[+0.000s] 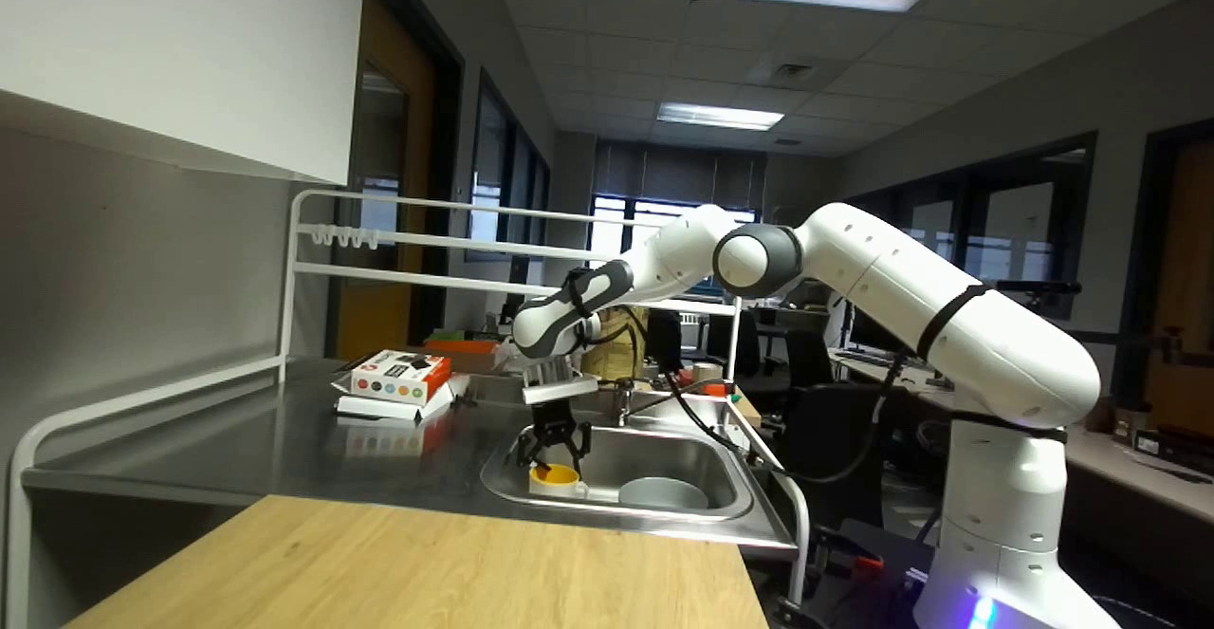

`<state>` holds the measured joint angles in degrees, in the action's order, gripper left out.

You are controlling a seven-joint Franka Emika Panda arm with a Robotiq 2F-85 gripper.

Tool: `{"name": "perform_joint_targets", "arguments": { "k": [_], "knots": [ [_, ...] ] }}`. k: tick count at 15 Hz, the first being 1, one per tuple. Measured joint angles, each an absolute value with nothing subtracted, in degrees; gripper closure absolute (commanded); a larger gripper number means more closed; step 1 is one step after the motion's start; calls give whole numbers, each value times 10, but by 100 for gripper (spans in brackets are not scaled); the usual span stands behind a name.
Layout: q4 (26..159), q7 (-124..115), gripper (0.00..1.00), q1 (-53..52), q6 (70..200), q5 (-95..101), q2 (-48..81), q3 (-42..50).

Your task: Pick the cup in the sink and put it on the counter

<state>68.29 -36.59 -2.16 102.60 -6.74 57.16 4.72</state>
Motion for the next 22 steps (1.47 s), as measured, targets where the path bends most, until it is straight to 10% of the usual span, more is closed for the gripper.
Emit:
{"name": "perform_joint_targets", "arguments": {
  "k": [4, 22],
  "knots": [
    [671, -366, 96, -20, 1010, -67, 573, 52],
    [650, -367, 95, -22, 1001, -75, 556, 53]
  ]
}}
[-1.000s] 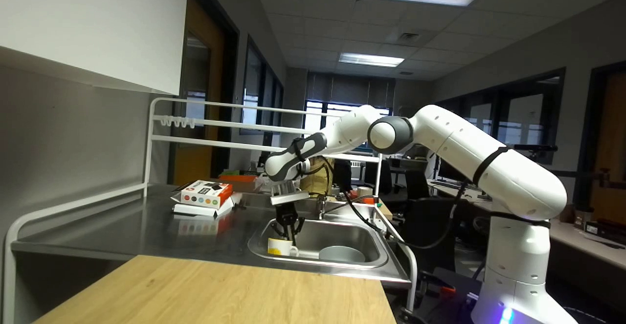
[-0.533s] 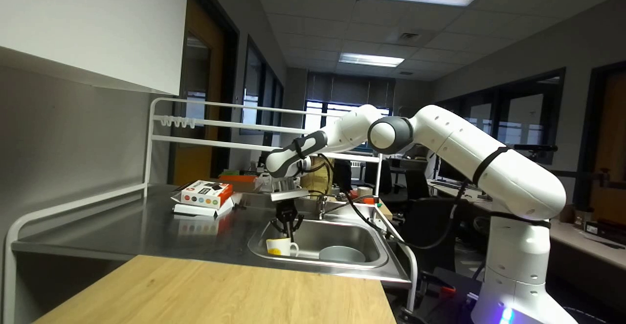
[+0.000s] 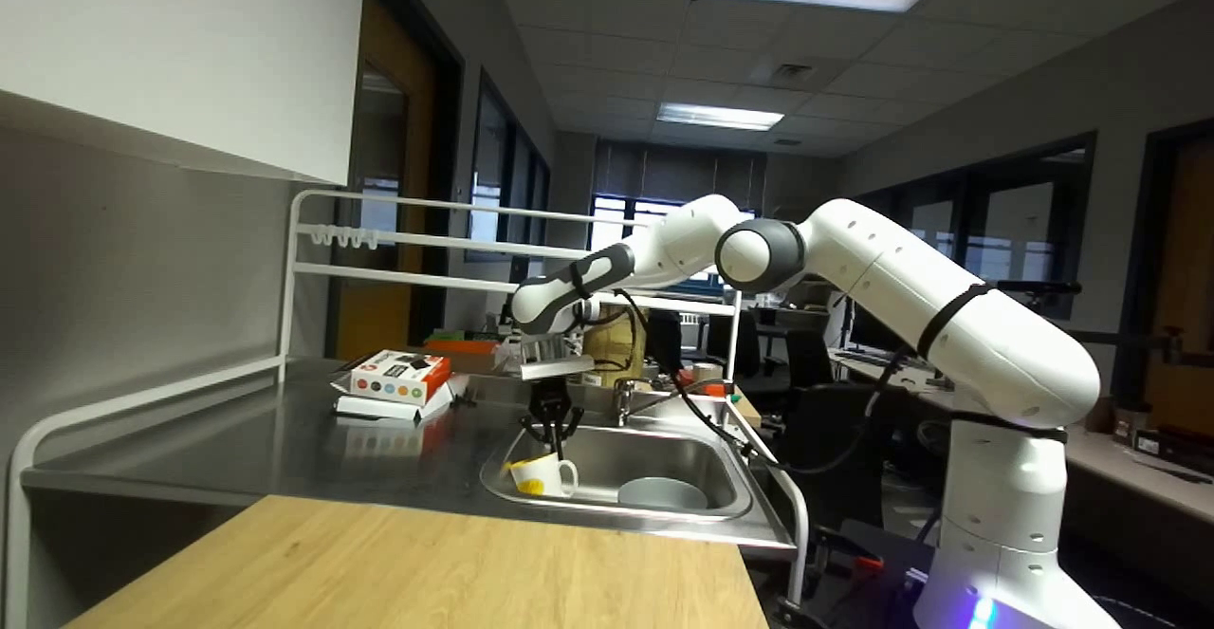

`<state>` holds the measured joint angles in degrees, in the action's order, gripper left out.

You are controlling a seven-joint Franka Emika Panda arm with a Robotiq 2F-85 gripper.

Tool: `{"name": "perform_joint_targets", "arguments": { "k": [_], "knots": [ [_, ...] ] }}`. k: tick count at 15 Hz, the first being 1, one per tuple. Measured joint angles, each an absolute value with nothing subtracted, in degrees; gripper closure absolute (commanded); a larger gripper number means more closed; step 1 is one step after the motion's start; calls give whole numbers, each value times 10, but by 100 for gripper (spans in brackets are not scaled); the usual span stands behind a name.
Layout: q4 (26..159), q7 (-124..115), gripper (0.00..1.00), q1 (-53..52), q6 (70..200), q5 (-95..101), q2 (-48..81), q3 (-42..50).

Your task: Pick the cup in the sink and put it on the counter

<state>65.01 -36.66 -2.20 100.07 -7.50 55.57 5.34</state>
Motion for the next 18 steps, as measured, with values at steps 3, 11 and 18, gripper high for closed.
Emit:
{"name": "perform_joint_targets", "arguments": {
  "k": [3, 11, 18],
  "knots": [
    [670, -367, 95, -25, 1001, -75, 531, 53],
    [799, -367, 95, -23, 1068, -95, 414, 53],
    [978, -380, 95, -12, 1171, -99, 289, 65]
  ]
}}
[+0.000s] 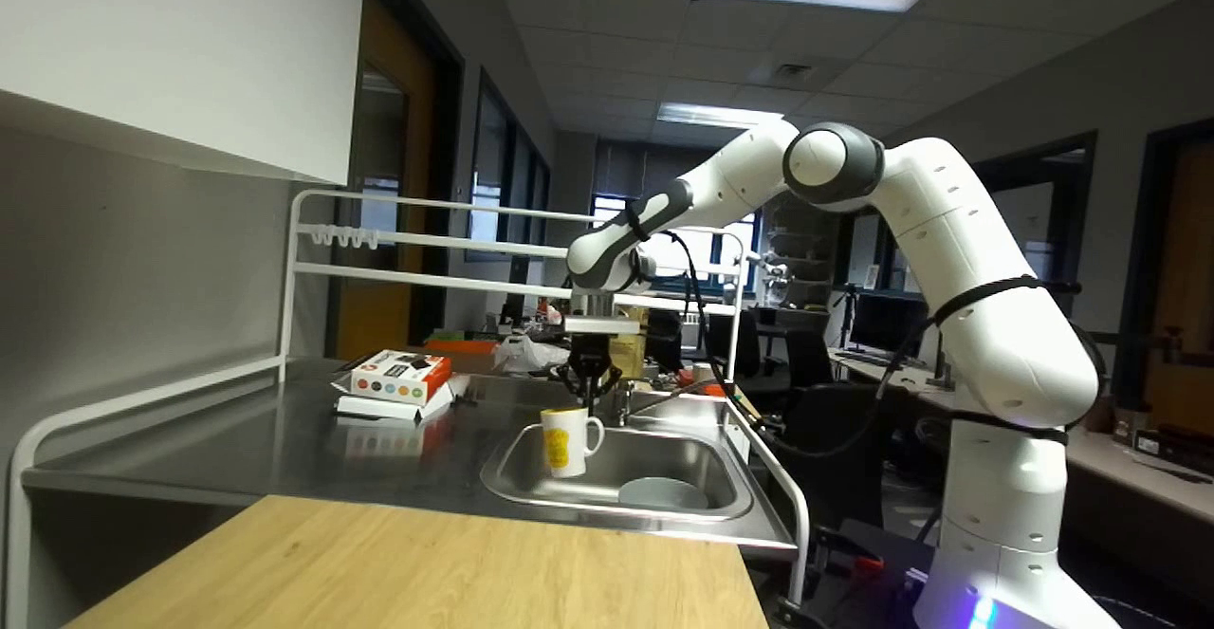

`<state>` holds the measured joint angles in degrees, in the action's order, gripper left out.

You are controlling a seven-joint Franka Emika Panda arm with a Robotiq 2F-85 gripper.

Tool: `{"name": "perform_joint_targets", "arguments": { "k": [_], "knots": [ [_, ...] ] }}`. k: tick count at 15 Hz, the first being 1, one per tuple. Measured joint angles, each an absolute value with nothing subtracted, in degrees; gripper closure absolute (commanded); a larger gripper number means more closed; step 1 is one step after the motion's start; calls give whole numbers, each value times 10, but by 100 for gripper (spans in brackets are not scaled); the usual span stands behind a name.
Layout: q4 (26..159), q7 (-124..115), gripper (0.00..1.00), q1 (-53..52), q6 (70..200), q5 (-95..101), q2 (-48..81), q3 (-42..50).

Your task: Pick the cup in the sink and put it on the counter

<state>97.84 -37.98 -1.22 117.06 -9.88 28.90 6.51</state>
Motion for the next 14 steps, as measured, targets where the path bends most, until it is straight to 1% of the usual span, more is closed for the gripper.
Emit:
{"name": "perform_joint_targets", "arguments": {
  "k": [4, 7, 10, 14],
  "knots": [
    [1066, -441, 95, -12, 1260, -99, 223, 75],
    [1108, -486, 96, -17, 1306, -90, 187, 75],
    [1125, -496, 96, -22, 1313, -90, 164, 67],
    [1137, -477, 96, -25, 1307, -106, 142, 33]
  ]
}}
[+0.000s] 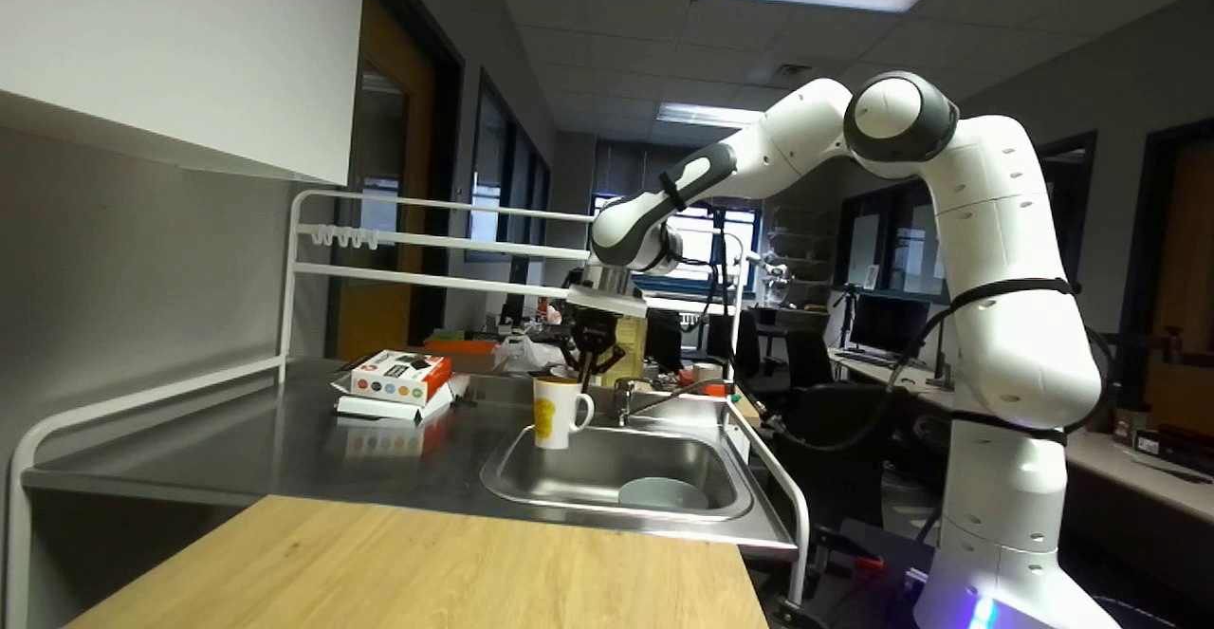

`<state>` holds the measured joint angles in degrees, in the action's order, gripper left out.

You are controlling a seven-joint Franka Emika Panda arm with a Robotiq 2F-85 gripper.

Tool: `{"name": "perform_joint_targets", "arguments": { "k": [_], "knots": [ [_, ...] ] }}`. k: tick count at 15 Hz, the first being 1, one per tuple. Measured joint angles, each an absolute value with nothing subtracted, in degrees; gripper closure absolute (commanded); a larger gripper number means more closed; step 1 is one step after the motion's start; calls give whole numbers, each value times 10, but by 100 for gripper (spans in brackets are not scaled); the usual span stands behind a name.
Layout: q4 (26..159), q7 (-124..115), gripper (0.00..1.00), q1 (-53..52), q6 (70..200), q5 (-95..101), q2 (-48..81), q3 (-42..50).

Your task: Pick the cup in the sink and put it on the counter

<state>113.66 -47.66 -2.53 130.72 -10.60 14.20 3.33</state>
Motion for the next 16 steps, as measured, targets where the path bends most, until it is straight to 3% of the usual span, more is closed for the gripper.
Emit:
{"name": "perform_joint_targets", "arguments": {
  "k": [10, 16],
  "knots": [
    [1126, -452, 96, -84, 1273, -85, 123, -28],
    [1051, -452, 96, -124, 1236, -27, 199, -39]
  ]
}}
